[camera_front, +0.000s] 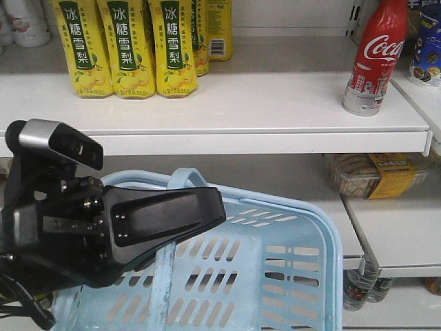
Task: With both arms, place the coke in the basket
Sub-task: 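Drive closer to the Coca-Cola bottle shelf, basket held in left gripper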
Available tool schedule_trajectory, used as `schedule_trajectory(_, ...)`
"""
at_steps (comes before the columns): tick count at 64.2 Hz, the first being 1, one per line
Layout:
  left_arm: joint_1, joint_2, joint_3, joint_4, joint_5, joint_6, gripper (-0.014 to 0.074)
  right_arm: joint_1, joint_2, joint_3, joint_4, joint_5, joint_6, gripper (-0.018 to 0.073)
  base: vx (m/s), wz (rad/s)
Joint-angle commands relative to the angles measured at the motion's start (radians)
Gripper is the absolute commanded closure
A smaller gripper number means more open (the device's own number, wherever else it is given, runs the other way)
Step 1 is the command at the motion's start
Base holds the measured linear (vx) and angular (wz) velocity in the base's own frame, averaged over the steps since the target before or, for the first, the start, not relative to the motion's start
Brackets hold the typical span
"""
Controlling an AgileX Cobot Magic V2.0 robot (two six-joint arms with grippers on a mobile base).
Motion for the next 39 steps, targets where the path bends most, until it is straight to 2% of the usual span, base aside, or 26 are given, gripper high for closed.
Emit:
schedule_trajectory(1, -0.007, -0.023, -0.025, -0.073, -0.169, 0.005, 0.0604, -0.003, -0.013, 0.006, -0.004, -0.074, 0.0, 0.0564, 0.02, 0.0)
schedule_trajectory(39, -0.007, -0.023, -0.025, -0.073, -0.169, 0.005, 0.0604, -0.003, -0.013, 0.006, -0.004, -0.074, 0.0, 0.0564, 0.02, 0.0)
